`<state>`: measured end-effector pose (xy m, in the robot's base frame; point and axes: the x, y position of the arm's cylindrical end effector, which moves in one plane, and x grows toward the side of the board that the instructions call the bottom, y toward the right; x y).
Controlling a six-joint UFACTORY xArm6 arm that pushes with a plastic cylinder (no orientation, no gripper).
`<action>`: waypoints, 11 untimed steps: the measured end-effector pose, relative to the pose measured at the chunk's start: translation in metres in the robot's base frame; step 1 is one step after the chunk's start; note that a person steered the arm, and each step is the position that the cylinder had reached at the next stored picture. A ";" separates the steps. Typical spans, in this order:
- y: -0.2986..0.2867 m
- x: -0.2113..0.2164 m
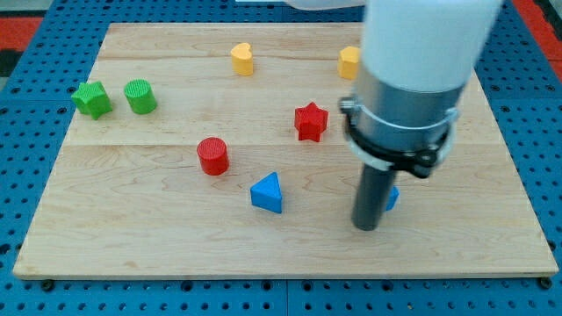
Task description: Push the yellow heart diagonal to the top right of the green circle
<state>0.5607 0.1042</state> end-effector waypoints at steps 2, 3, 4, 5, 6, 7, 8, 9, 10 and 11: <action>-0.010 0.033; -0.097 0.033; -0.149 0.033; -0.156 0.033; -0.164 0.033; -0.165 0.017; -0.173 0.009; -0.185 0.003; -0.200 -0.025; -0.271 -0.029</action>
<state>0.5319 -0.1666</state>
